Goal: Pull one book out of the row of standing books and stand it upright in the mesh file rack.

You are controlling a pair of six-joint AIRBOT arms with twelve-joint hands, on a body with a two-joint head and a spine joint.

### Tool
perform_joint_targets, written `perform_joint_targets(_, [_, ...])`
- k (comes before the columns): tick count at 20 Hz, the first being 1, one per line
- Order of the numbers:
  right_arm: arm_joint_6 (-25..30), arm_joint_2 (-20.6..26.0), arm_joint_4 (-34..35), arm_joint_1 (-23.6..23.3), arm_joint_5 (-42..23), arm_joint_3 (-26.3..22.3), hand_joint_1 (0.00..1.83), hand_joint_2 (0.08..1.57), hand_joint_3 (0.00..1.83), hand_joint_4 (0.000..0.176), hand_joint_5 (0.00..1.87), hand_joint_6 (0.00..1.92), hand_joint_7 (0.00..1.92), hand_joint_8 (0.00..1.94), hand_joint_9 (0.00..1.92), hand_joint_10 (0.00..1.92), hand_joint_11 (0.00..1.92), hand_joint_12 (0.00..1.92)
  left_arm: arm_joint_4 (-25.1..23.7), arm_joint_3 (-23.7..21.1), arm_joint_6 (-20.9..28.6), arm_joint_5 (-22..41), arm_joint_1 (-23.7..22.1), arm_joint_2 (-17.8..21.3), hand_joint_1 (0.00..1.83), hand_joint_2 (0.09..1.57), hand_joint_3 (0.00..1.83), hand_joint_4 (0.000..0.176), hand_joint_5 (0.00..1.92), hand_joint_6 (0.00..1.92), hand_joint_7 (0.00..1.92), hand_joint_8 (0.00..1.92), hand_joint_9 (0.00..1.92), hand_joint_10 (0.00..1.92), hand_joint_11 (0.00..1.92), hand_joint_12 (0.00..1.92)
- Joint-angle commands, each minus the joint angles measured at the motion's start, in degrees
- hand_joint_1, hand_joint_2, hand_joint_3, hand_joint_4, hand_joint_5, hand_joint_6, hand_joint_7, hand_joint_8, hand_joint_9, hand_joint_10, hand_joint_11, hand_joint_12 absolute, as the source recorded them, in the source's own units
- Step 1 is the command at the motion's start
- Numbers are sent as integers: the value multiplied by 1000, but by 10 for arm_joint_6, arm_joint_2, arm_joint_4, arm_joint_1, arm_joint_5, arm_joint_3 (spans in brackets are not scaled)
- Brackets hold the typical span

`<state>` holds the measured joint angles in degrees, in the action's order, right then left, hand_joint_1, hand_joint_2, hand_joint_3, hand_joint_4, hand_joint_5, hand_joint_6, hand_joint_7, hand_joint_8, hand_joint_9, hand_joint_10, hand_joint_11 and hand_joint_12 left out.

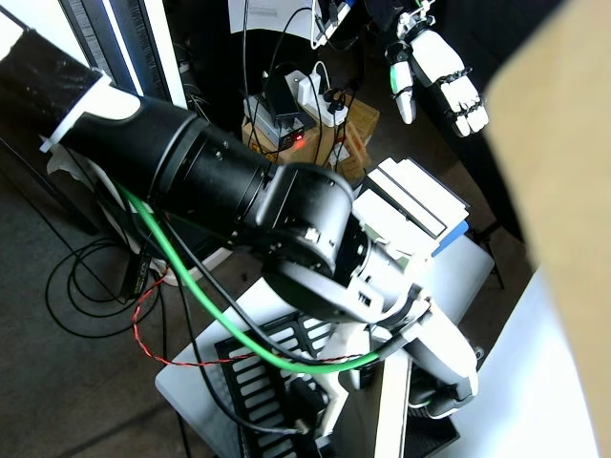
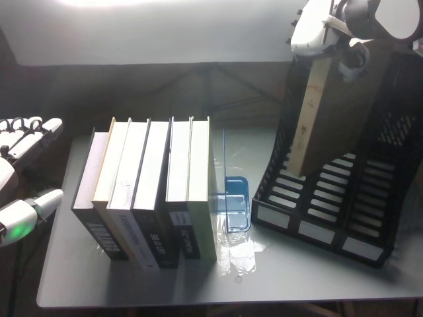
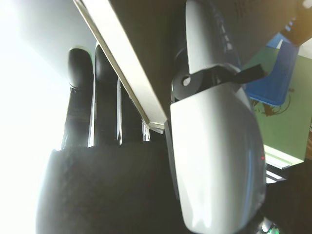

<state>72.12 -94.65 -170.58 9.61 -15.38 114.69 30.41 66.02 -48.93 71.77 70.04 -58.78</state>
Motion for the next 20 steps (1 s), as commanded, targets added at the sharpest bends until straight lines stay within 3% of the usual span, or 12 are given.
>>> perform_joint_targets(1, [-7, 3, -20, 0, 57, 5, 1298, 1325, 1, 0, 592, 1388, 619, 1610, 487, 1794, 222, 1721, 1, 5, 3, 68, -4, 0, 426, 1415, 4, 104, 0, 0, 0, 0, 0, 0, 0, 0])
perform_joint_targets(3, [-5, 3, -20, 3, 57, 6, 1291, 1340, 0, 0, 509, 1593, 589, 1554, 519, 1788, 114, 1569, 1, 5, 3, 68, -4, 0, 454, 1411, 1, 87, 0, 0, 0, 0, 0, 0, 0, 0])
perform_joint_targets(4, [-5, 2, -20, 5, 57, 6, 1080, 1352, 0, 0, 542, 1596, 506, 856, 403, 1052, 39, 1466, 1, 5, 3, 68, -4, -1, 461, 1411, 1, 89, 0, 0, 0, 0, 0, 0, 0, 0])
perform_joint_targets(5, [-5, 2, -20, 7, 57, 6, 1206, 1296, 0, 0, 479, 740, 537, 413, 382, 680, 7, 1359, 1, 5, 3, 68, -4, -1, 476, 1409, 0, 95, 0, 0, 0, 0, 0, 0, 0, 0])
perform_joint_targets(6, [-5, 1, -20, 9, 57, 6, 1242, 1263, 0, 0, 564, 322, 598, 184, 413, 486, 1, 1332, 1, 5, 4, 68, -4, 0, 466, 1411, 1, 100, 0, 0, 0, 0, 0, 0, 0, 0])
perform_joint_targets(7, [-5, 1, -20, 10, 57, 6, 1222, 1249, 0, 0, 604, 131, 611, 67, 415, 348, 0, 1277, 1, 5, 4, 68, -4, 0, 464, 1413, 1, 101, 0, 0, 0, 0, 0, 0, 0, 0])
perform_joint_targets(9, [-5, 1, -20, 13, 57, 6, 1084, 1293, 2, 0, 537, 11, 485, 2, 317, 143, 0, 963, 1, 5, 4, 68, -4, -1, 447, 1419, 4, 97, 0, 0, 0, 0, 0, 0, 0, 0])
perform_joint_targets(13, [-5, 4, -20, 17, 57, 2, 1075, 1166, 0, 0, 349, 0, 312, 0, 278, 26, 0, 775, 1, 5, 4, 68, -4, -1, 470, 1418, 1, 85, 0, 0, 0, 0, 0, 0, 0, 0])
perform_joint_targets(15, [-5, 5, -20, 17, 57, 1, 1008, 1122, 0, 0, 157, 0, 152, 0, 169, 1, 0, 448, 2, 6, 4, 68, -4, -2, 463, 1421, 2, 91, 0, 0, 0, 0, 0, 0, 0, 0])
perform_joint_targets(16, [-5, 6, -20, 17, 57, -1, 977, 1109, 0, 0, 53, 7, 53, 1, 73, 11, 0, 165, 2, 6, 4, 68, -4, -2, 463, 1422, 2, 87, 0, 0, 0, 0, 0, 0, 0, 0])
perform_joint_targets(17, [-5, 7, -20, 17, 57, -2, 933, 1093, 0, 0, 30, 5, 17, 1, 44, 7, 0, 32, 2, 6, 4, 68, -4, -2, 463, 1418, 0, 82, 0, 0, 0, 0, 0, 0, 0, 0])
perform_joint_targets(20, [-7, 10, -20, 20, 57, -5, 934, 1090, 0, 0, 27, 4, 0, 0, 0, 0, 0, 0, 2, 6, 6, 68, -4, -3, 474, 1413, 0, 83, 0, 0, 0, 0, 0, 0, 0, 0])
